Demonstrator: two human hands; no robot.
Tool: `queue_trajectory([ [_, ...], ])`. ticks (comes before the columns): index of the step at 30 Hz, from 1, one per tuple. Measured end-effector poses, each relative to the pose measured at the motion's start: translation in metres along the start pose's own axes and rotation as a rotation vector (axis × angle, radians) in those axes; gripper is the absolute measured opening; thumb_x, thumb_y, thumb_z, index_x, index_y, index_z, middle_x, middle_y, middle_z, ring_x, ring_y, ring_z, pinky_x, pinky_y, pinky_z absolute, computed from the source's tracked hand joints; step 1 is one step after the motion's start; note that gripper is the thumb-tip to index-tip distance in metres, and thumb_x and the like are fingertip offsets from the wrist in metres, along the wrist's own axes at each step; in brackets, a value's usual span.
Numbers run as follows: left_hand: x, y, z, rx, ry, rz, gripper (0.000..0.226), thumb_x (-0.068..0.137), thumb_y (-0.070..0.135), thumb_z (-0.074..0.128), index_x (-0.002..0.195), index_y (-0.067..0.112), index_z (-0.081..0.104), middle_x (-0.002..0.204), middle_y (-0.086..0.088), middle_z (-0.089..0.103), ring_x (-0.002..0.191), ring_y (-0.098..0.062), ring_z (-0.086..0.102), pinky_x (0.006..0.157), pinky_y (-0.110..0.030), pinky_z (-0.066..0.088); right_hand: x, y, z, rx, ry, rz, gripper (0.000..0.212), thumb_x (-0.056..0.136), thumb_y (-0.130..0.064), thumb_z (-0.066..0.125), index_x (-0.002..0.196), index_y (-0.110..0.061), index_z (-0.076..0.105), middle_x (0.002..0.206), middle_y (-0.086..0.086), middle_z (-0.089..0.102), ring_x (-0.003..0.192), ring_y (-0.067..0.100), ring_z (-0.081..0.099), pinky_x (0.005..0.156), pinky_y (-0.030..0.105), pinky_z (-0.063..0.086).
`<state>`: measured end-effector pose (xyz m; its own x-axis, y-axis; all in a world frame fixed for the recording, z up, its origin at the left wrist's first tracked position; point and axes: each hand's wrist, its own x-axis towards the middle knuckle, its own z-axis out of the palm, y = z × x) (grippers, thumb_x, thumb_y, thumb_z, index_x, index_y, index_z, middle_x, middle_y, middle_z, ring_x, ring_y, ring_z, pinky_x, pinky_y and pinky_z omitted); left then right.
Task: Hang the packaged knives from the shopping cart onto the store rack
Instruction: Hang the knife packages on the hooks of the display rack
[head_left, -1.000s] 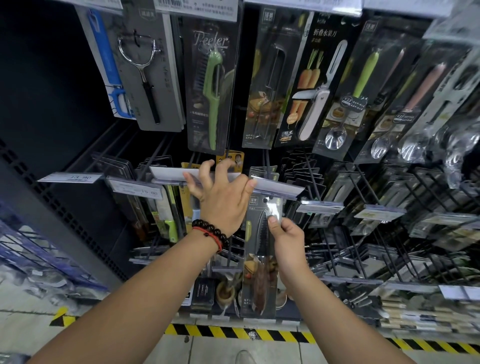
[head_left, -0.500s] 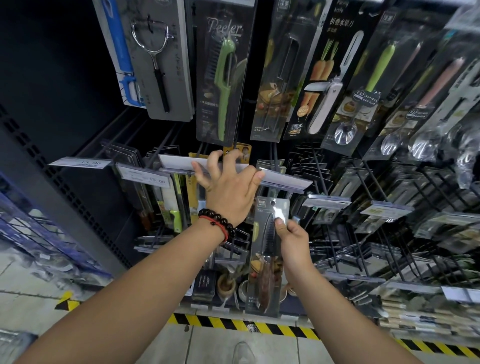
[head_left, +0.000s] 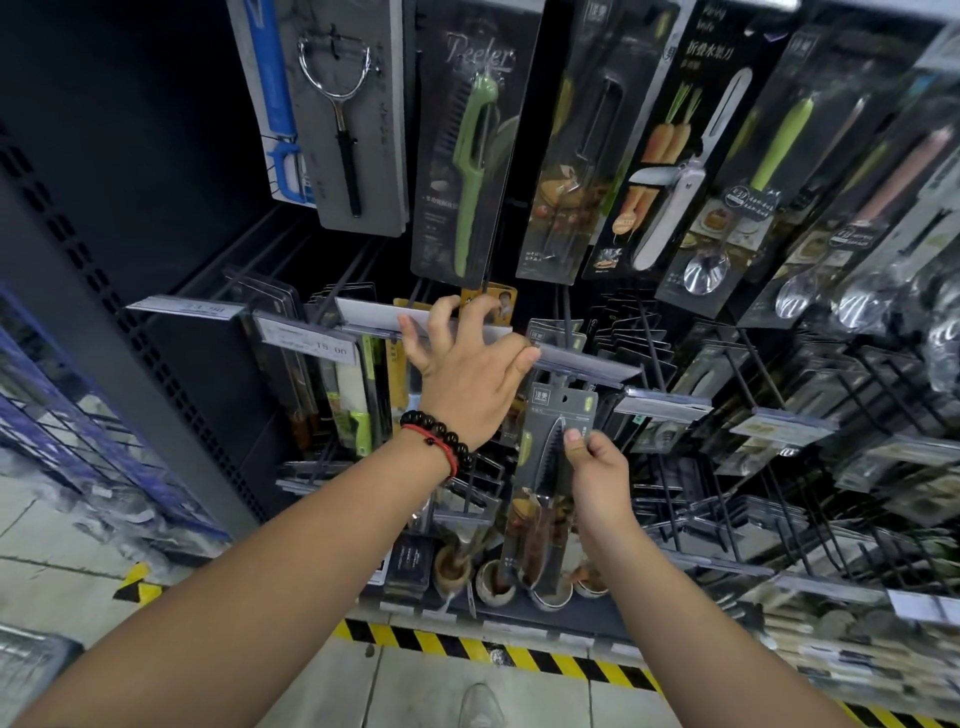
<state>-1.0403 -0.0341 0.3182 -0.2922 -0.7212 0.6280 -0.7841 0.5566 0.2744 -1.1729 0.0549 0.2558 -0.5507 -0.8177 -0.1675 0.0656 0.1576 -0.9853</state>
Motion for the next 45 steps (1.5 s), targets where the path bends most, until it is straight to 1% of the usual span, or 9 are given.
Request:
queue_trajectory([
  [6, 0.001, 0.000, -0.004, -0.039, -0.032, -0.008, 0.041, 0.097, 0.048, 0.032, 0.084, 0.033, 0.066, 0.138, -0.001, 0.044, 0.130, -0.031, 0.019, 0.105, -0.050, -0.013, 0.018, -0.007, 0.010, 0.034, -0.016, 0.033, 0.041, 0.101, -0.024, 0.052, 0.064, -0.020, 0.033, 0.063, -0.004, 0.026, 0.061, 0.012, 0.025, 0.064, 0.031, 0.025],
  [9, 0.002, 0.003, -0.006, -0.054, -0.091, -0.050, 0.043, 0.096, 0.051, 0.029, 0.085, 0.034, 0.066, 0.141, 0.002, 0.040, 0.133, -0.032, 0.017, 0.106, -0.065, -0.005, 0.022, -0.007, 0.011, 0.037, -0.034, 0.032, 0.041, 0.101, -0.023, 0.052, 0.064, -0.020, 0.035, 0.065, -0.005, 0.032, 0.066, 0.013, 0.031, 0.070, 0.030, 0.030],
  [14, 0.000, 0.000, -0.008, -0.100, -0.088, -0.041, 0.034, 0.097, 0.050, 0.037, 0.089, 0.038, 0.068, 0.143, 0.004, 0.038, 0.132, -0.027, 0.013, 0.106, -0.064, -0.002, 0.024, -0.009, 0.013, 0.047, -0.025, 0.038, 0.033, 0.099, -0.024, 0.055, 0.069, -0.016, 0.043, 0.068, -0.001, 0.044, 0.070, 0.013, 0.041, 0.075, 0.031, 0.037],
  [19, -0.003, -0.002, -0.011, -0.138, -0.093, -0.019, 0.031, 0.097, 0.052, 0.038, 0.108, 0.044, 0.066, 0.148, 0.004, 0.034, 0.134, -0.024, 0.010, 0.107, -0.065, -0.001, 0.033, -0.009, 0.010, 0.036, -0.025, 0.052, 0.021, 0.093, -0.036, 0.062, 0.089, -0.018, 0.052, 0.092, 0.006, 0.053, 0.090, 0.020, 0.049, 0.094, 0.038, 0.039],
  [22, -0.004, -0.003, -0.012, -0.134, -0.113, -0.013, 0.033, 0.097, 0.052, 0.038, 0.121, 0.046, 0.059, 0.151, 0.004, 0.030, 0.134, -0.022, 0.007, 0.108, -0.064, -0.003, 0.038, -0.005, 0.008, 0.087, -0.013, 0.100, 0.025, 0.086, -0.040, 0.067, 0.097, -0.017, 0.064, 0.126, 0.011, 0.063, 0.124, 0.034, 0.055, 0.110, 0.053, 0.037],
  [29, -0.004, -0.003, -0.016, -0.140, -0.158, -0.020, 0.040, 0.097, 0.054, 0.034, 0.135, 0.049, 0.043, 0.154, 0.006, 0.021, 0.137, -0.022, 0.003, 0.107, -0.057, -0.016, 0.036, -0.007, 0.003, 0.151, 0.016, 0.107, 0.006, 0.091, -0.022, 0.063, 0.088, -0.019, 0.067, 0.119, 0.011, 0.065, 0.126, 0.036, 0.053, 0.111, 0.055, 0.035],
  [35, -0.002, 0.004, -0.015, -0.107, -0.161, -0.027, 0.027, 0.092, 0.058, 0.043, 0.097, 0.044, 0.066, 0.153, 0.008, 0.021, 0.138, -0.027, 0.002, 0.106, -0.063, -0.017, 0.030, -0.007, 0.002, 0.171, 0.012, 0.105, 0.018, 0.098, -0.012, 0.055, 0.081, -0.012, 0.062, 0.077, 0.003, 0.065, 0.071, 0.022, 0.061, 0.082, 0.042, 0.051],
  [43, 0.004, 0.014, -0.014, -0.137, -0.110, -0.138, 0.035, 0.094, 0.056, 0.040, 0.080, 0.037, 0.066, 0.151, 0.009, 0.026, 0.135, -0.026, 0.006, 0.106, -0.061, -0.015, 0.029, -0.005, -0.003, 0.153, -0.015, 0.097, 0.025, 0.097, -0.015, 0.057, 0.073, -0.014, 0.062, 0.069, -0.001, 0.064, 0.072, 0.021, 0.060, 0.086, 0.043, 0.048],
  [45, 0.004, 0.014, -0.013, -0.139, -0.104, -0.144, 0.035, 0.094, 0.056, 0.041, 0.077, 0.037, 0.065, 0.150, 0.009, 0.027, 0.135, -0.027, 0.007, 0.106, -0.061, -0.015, 0.029, -0.003, -0.005, 0.141, -0.018, 0.097, 0.021, 0.095, -0.017, 0.059, 0.074, -0.015, 0.062, 0.077, -0.001, 0.065, 0.088, 0.025, 0.062, 0.099, 0.048, 0.043],
])
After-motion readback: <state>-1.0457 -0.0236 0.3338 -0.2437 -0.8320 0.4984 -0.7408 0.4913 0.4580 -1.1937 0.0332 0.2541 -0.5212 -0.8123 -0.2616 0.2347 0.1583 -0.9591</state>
